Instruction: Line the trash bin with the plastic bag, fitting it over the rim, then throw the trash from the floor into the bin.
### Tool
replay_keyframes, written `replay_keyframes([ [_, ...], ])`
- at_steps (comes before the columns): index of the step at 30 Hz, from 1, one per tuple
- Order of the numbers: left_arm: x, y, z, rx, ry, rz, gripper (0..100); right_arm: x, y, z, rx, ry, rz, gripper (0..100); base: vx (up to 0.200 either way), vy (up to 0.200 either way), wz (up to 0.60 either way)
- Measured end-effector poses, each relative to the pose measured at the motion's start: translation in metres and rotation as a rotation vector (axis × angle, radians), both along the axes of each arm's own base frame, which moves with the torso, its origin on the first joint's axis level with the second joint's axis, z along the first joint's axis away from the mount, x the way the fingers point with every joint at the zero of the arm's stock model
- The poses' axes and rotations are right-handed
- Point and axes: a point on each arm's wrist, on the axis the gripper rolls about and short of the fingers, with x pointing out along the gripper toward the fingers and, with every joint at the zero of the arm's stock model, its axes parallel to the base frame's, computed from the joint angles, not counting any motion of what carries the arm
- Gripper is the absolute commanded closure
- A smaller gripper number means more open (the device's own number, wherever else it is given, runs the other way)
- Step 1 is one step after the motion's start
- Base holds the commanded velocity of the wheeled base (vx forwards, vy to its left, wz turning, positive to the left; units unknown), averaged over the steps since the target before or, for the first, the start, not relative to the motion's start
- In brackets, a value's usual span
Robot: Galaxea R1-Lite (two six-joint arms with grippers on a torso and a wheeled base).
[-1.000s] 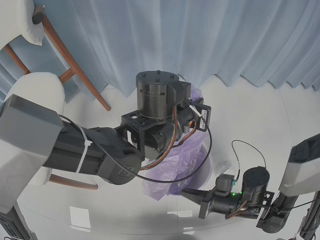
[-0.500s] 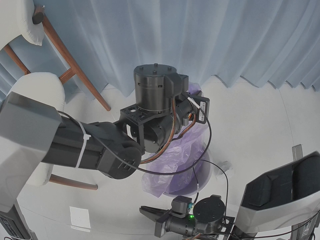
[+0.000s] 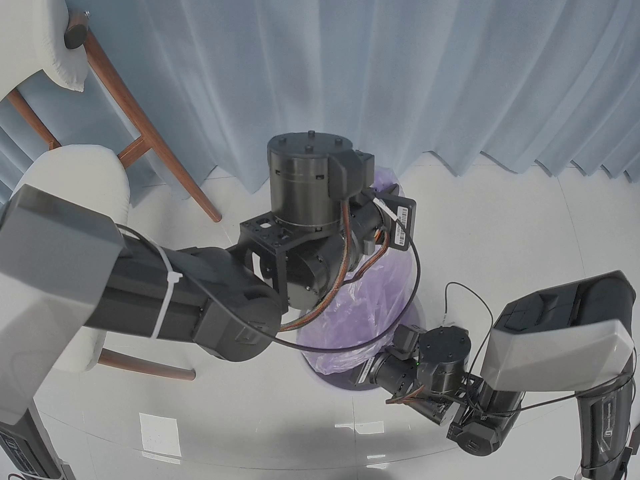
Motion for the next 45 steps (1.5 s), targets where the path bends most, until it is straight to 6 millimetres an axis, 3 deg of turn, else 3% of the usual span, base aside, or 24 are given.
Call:
replay_keyframes([
  [7, -0.004, 0.006, -0.017, 0.045, 0.039, 0.022, 100, 0.017, -0.02, -0.001, -0.004, 0.004, -0.077, 100, 0.0, 0.0, 0.0],
  [11, -0.005, 0.009, -0.022, 0.065, 0.052, 0.023, 100, 0.01, -0.02, -0.004, -0.017, 0.025, -0.056, 100, 0.0, 0.0, 0.0],
  [19, -0.007, 0.015, -0.031, 0.096, 0.076, 0.016, 100, -0.047, -0.024, -0.007, -0.081, 0.148, 0.075, 100, 0.0, 0.0, 0.0],
  [23, -0.01, 0.021, -0.038, 0.12, 0.098, -0.018, 100, -0.067, -0.039, 0.012, -0.048, 0.18, 0.097, 100, 0.0, 0.0, 0.0],
  [30, -0.016, 0.038, -0.047, 0.219, 0.088, -0.124, 100, -0.098, -0.083, 0.047, 0.01, 0.201, 0.103, 100, 0.0, 0.0, 0.0],
  [33, -0.02, 0.045, -0.052, 0.273, 0.076, -0.177, 100, -0.096, -0.1, 0.062, 0.057, 0.175, 0.051, 100, 0.0, 0.0, 0.0],
  [39, -0.034, 0.056, -0.061, 0.412, 0.003, -0.319, 100, -0.072, -0.136, 0.088, 0.149, 0.078, -0.127, 100, 0.0, 0.0, 0.0],
  [45, -0.054, 0.058, -0.067, 0.503, -0.056, -0.432, 100, -0.045, -0.14, 0.113, 0.173, 0.014, -0.191, 100, 0.0, 0.0, 0.0],
])
